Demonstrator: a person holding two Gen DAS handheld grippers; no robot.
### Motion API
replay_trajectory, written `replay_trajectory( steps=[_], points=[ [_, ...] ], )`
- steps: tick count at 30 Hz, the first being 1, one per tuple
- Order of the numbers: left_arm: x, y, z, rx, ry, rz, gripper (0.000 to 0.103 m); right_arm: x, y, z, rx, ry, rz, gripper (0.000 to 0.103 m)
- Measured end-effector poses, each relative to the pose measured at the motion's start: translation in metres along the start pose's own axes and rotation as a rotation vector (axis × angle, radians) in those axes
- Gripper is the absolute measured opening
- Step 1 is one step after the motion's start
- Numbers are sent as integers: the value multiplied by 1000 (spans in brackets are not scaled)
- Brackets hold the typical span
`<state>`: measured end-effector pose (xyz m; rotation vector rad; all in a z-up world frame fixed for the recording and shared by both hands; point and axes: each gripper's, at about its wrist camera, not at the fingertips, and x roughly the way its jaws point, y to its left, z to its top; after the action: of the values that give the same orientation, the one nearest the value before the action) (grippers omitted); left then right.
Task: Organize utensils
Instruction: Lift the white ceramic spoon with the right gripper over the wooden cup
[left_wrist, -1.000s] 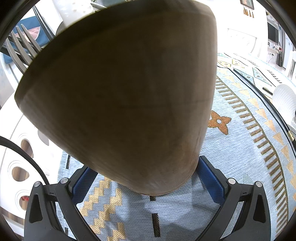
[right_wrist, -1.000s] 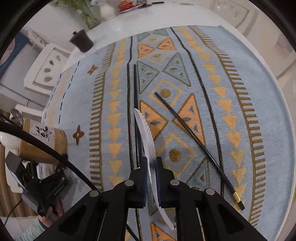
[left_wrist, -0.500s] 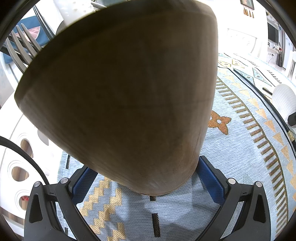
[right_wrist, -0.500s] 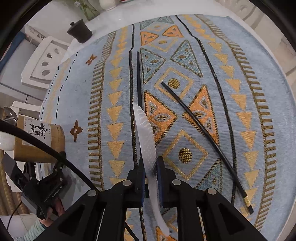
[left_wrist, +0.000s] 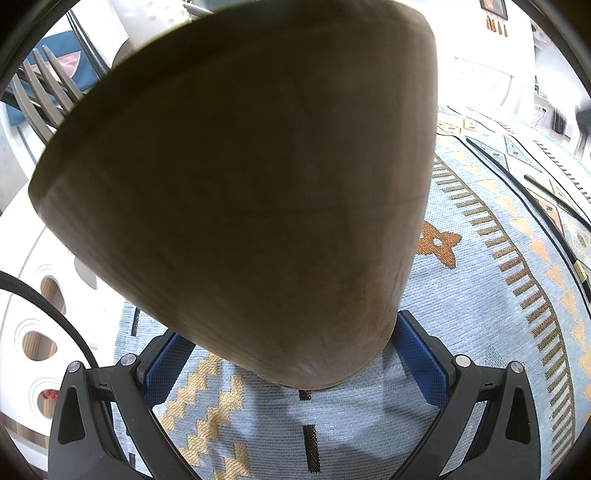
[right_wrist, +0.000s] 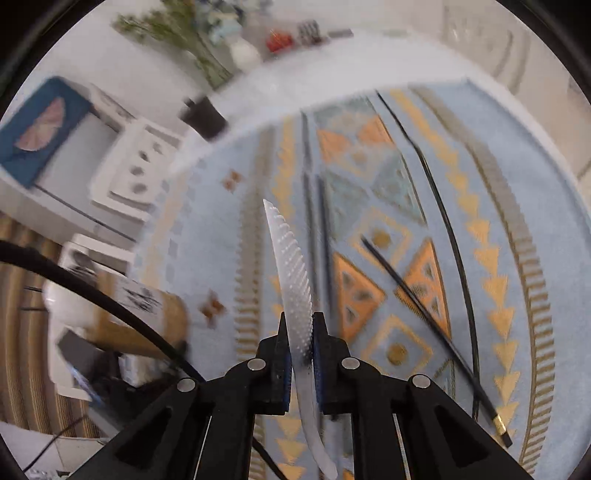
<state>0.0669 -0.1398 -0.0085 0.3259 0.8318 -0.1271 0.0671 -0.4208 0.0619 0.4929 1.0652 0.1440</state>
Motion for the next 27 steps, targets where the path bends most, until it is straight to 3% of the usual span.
replay_trajectory(
  steps=[7,10,13,19,27],
  points=[
    [0,1,0,0,0,0,103,-55,71,33,-94,-218,101,9],
    [0,0,0,0,0,0,103,-82,108,47,-129,-328,205,9],
    [0,0,0,0,0,-1,103,-93,147,53,-184,-377,315,9],
    [0,2,0,-1,-1,0,103,-75,210,45,-308,-379,403,9],
    [0,1,0,-1,-1,-1,103,-14,225,37,-340,-306,408,9]
  ],
)
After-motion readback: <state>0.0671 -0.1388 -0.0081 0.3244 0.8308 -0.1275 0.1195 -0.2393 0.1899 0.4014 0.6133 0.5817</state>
